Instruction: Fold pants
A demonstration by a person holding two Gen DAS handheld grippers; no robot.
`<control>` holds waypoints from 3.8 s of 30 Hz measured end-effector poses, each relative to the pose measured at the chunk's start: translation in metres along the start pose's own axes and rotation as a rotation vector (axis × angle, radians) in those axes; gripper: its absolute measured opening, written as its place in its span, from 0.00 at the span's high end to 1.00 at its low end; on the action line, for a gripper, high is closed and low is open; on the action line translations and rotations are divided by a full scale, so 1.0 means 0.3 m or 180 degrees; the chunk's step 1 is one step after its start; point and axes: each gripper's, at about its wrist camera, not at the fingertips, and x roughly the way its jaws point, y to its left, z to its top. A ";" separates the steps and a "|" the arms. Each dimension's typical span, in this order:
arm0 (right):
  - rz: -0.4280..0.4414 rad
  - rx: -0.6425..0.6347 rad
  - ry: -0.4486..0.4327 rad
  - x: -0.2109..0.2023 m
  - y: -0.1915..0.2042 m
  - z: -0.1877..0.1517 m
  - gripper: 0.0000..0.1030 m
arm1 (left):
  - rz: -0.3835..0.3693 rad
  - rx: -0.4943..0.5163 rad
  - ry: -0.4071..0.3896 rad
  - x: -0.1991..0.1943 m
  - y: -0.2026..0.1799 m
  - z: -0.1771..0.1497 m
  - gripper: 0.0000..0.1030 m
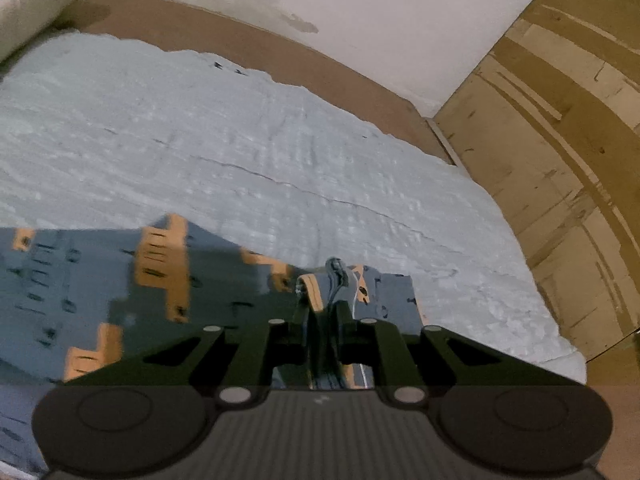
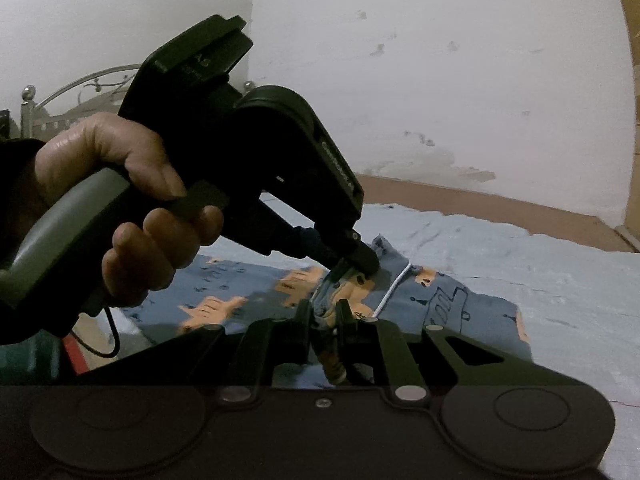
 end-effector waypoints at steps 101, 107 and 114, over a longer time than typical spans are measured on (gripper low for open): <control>-0.1621 -0.0384 0.0726 0.183 -0.323 -0.071 0.01 | 0.1160 0.0502 -0.0386 -0.006 0.257 -0.147 0.12; -0.1602 -0.0446 0.0583 0.198 -0.327 -0.025 0.01 | 0.1110 0.0418 -0.0549 -0.017 0.248 -0.120 0.07; -0.1527 -0.0646 0.0782 0.374 -0.367 0.031 0.01 | 0.1277 0.0389 -0.0461 0.047 0.247 -0.094 0.06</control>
